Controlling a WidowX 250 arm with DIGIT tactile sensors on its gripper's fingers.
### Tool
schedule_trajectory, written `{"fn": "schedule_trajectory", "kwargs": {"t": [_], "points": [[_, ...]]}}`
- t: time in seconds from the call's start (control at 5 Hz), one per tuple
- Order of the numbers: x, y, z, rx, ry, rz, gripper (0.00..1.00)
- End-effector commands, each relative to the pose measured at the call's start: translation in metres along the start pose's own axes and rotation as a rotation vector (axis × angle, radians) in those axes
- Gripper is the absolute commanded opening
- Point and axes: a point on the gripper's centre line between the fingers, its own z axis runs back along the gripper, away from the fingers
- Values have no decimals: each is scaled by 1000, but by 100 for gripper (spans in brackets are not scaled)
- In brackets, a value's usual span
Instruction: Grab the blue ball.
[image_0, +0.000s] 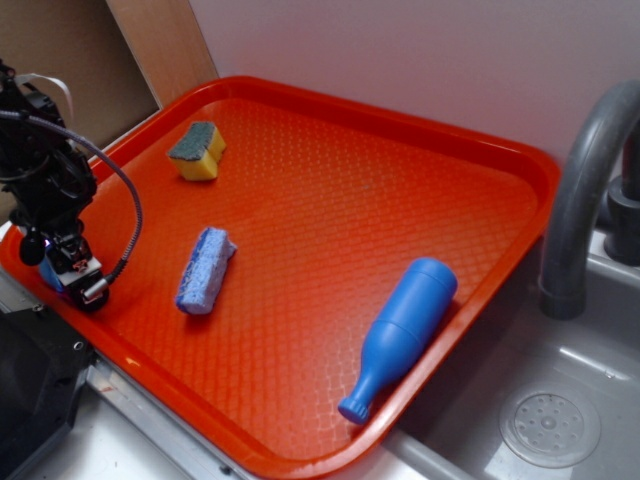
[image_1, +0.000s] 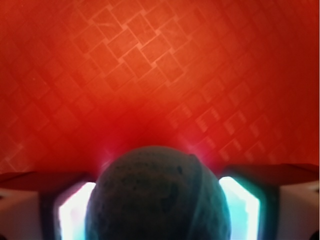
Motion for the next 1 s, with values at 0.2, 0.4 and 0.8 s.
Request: {"fn": "schedule_trajectory", "kwargs": {"t": [0.2, 0.4, 0.8], "points": [[19, 11, 133, 1, -190, 206, 0], [43, 11, 187, -12, -272, 249, 0], [62, 6, 229, -17, -300, 248, 0]]}}
